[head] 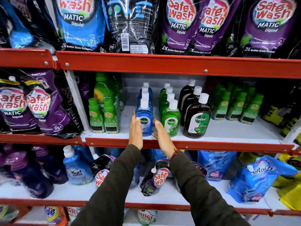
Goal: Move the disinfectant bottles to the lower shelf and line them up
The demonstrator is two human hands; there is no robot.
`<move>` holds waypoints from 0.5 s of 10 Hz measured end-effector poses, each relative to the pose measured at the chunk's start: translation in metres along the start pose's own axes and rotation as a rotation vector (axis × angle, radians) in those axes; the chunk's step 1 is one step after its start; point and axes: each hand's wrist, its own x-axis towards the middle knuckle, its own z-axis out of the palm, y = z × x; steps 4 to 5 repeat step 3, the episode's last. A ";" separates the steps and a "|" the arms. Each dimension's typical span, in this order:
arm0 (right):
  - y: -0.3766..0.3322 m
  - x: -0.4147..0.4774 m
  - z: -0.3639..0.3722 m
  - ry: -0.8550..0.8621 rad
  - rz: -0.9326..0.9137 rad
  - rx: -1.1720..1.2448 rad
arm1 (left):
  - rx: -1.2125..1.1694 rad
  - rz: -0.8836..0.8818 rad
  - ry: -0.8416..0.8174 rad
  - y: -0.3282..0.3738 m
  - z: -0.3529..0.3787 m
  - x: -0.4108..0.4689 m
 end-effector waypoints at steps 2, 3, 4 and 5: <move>0.009 0.002 0.006 0.055 -0.026 -0.055 | 0.037 -0.004 -0.023 0.003 -0.007 0.000; 0.015 0.004 0.006 0.067 -0.046 -0.028 | 0.004 0.011 -0.012 0.011 -0.003 -0.003; 0.015 0.004 0.006 0.067 -0.046 -0.028 | 0.004 0.011 -0.012 0.011 -0.003 -0.003; 0.015 0.004 0.006 0.067 -0.046 -0.028 | 0.004 0.011 -0.012 0.011 -0.003 -0.003</move>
